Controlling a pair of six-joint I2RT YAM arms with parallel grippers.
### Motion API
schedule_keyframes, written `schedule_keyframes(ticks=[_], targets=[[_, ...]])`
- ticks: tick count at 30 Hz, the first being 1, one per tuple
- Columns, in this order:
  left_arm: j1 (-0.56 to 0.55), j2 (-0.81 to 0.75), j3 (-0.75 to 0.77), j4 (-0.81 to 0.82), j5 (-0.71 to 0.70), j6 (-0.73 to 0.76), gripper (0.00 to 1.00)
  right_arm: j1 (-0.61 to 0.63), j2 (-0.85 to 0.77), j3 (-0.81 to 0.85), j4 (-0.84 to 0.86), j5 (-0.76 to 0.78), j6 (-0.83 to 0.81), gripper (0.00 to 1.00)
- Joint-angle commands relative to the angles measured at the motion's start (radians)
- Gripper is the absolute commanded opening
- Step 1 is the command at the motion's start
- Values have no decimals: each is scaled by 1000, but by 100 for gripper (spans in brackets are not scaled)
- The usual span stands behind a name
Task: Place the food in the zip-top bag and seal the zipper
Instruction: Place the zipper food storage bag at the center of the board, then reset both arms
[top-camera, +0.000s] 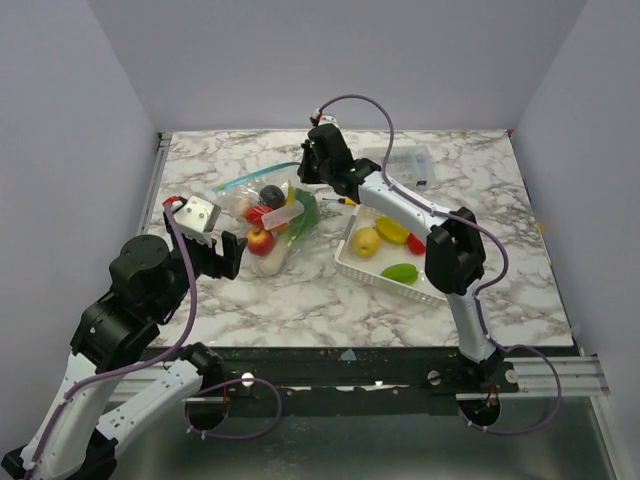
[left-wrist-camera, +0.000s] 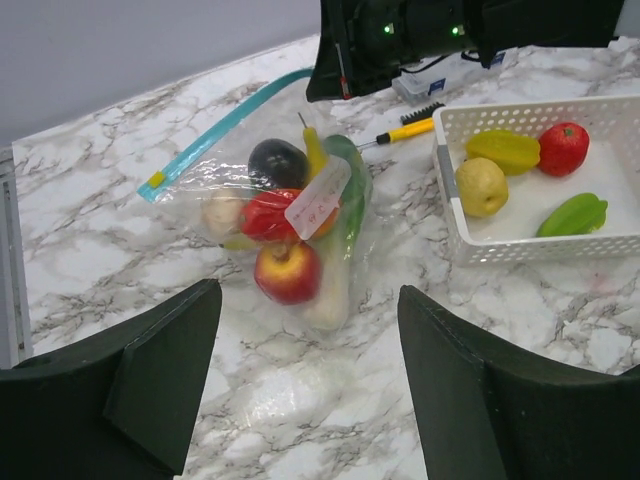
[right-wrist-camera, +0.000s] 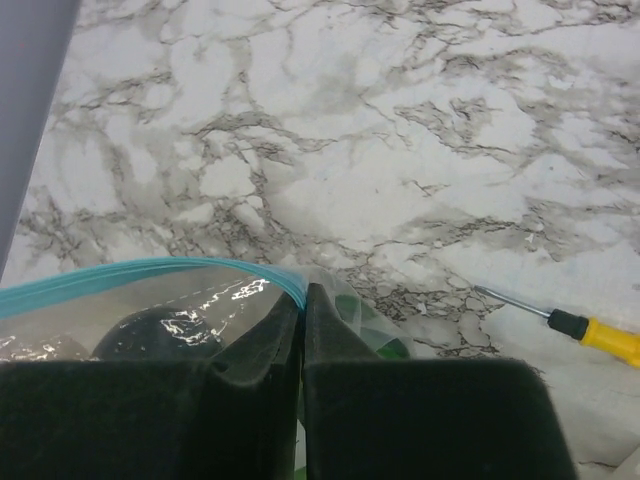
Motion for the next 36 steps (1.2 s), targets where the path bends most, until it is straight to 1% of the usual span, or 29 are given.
schedule_keyframes(ticks=[1,3,6,9,13,16,18,22,25,30,33,36], targets=[[-3,-15,17,25,-42,-18,73,-2,71,69,-48,133,37,8],[-3,-24,14,28,-30,-16,73,-3,88,89,-69,137,9,20],[-2,-46,-5,52,-13,-7,73,-4,105,134,-134,166,-38,45],[-3,-58,-16,81,-10,-4,74,-3,78,114,-154,198,-96,59],[-3,-51,-9,83,-17,-2,74,-3,-42,11,-153,224,-172,66],[-2,-54,-6,90,-40,-2,74,-3,-178,-124,-124,185,-223,70],[-2,-63,-10,108,-58,-2,74,-3,-288,-232,-86,163,-240,74],[-1,-81,-13,148,-94,-6,77,-3,-499,-442,-21,160,-265,88],[-1,-87,-6,168,-128,-15,79,-4,-633,-552,-18,157,-273,90],[-1,-112,-12,211,-161,-18,85,-3,-907,-725,29,126,-263,99],[0,-134,-21,242,-176,-31,88,-4,-1085,-809,43,128,-262,100],[0,-156,-32,279,-202,-44,96,-3,-1240,-864,36,151,-256,100]])
